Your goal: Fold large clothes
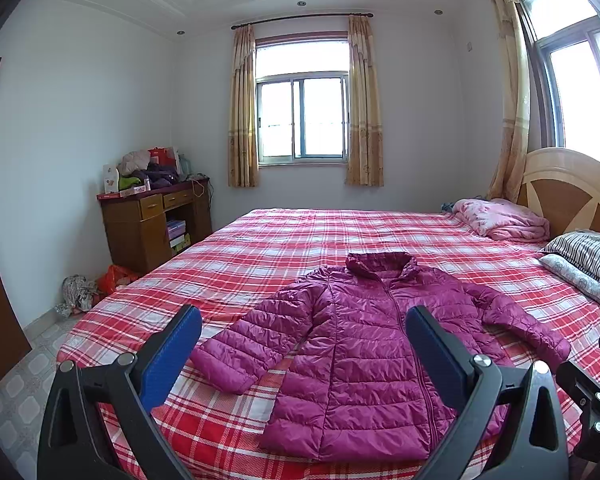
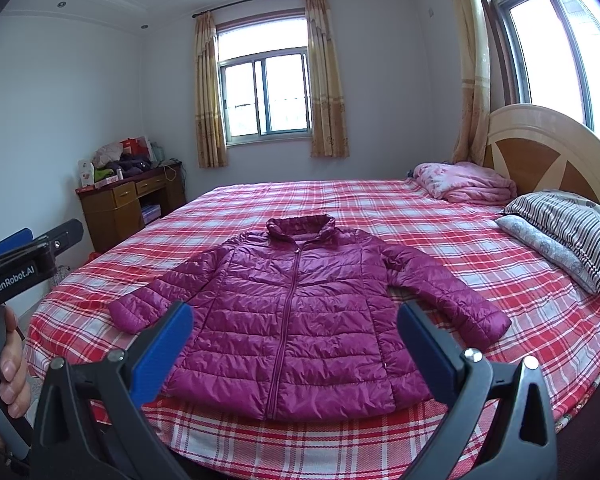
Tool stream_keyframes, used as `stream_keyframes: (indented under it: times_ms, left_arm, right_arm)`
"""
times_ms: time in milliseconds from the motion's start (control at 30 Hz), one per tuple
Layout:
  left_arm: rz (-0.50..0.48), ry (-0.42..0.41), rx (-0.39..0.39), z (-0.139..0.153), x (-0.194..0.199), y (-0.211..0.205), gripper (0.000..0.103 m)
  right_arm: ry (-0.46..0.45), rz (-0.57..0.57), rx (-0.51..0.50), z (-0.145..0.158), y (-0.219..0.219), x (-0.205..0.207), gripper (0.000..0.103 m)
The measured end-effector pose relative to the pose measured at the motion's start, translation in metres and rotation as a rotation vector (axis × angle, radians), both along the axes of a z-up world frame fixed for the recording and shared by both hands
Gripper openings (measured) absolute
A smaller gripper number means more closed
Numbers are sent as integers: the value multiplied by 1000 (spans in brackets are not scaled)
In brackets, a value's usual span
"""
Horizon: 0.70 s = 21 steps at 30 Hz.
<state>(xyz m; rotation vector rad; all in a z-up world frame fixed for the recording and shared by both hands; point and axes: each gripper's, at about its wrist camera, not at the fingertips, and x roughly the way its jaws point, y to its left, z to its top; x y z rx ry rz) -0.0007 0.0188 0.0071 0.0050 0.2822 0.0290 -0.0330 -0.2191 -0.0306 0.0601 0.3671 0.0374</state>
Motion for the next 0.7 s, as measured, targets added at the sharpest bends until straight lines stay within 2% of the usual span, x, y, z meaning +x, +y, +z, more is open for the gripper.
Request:
stream_keyframes:
  times_ms: [500,700]
  left_arm:
    - [2,31,10,-9,14,-2,102]
    - [1,83,43,-31,40,-11,102]
  right_arm:
    - [50,-4,10,-17,-5,13,103]
    - [102,-50,-13,-34,-20,32,103]
